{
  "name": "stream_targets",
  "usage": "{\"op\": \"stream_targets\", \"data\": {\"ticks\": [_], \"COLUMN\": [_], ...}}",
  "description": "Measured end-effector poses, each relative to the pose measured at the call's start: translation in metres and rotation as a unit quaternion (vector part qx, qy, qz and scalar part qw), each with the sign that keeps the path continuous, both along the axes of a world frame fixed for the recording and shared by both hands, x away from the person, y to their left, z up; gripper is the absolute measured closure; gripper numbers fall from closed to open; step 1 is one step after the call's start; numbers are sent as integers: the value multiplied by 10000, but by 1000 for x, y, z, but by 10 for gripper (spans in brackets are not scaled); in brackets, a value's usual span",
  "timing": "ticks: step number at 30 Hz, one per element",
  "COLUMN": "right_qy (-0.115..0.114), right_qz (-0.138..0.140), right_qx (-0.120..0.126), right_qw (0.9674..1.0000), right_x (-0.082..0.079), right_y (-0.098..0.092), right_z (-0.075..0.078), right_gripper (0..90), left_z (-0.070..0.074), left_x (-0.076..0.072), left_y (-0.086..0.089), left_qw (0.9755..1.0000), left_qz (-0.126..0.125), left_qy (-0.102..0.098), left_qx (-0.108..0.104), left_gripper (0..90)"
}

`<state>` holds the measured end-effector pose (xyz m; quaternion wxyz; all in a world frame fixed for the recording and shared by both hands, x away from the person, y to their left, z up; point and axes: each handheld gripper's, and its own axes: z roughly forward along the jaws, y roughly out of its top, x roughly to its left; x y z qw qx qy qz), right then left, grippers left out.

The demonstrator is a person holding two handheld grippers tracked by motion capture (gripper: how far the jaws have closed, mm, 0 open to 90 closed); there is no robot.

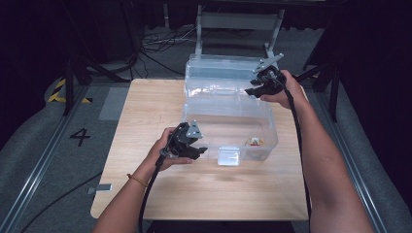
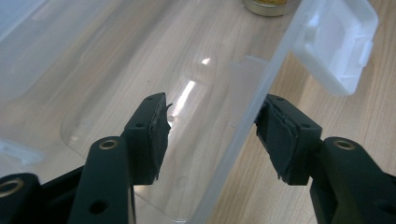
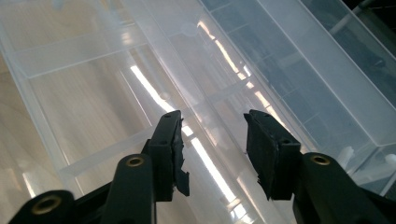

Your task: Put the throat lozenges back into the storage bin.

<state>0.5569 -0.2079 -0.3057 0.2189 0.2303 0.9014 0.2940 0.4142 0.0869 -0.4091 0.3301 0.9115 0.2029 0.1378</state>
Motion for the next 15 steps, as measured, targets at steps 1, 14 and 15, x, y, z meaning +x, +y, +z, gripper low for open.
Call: {"op": "stream_targets", "data": {"ticks": [1,14,15], "right_qy": [-19,82,73], "right_qz": [-5,239,276], "right_qx": [-126,-1097,-1132], "right_qw": [9999,9936,9932], "right_x": [1,5,6], "right_y": [2,31,32], "right_z": [0,9,9], "right_gripper": [586,744,752], "left_z": [-1,-4,-4], "left_x": [0,-1,0], "left_y": [0,-7,-7], "left_qw": [10000,9990,9990], "left_qz": [1,-431,-442], "left_qy": [45,88,102], "left_qx": [-13,52,47], "left_gripper": [448,676,679]}}
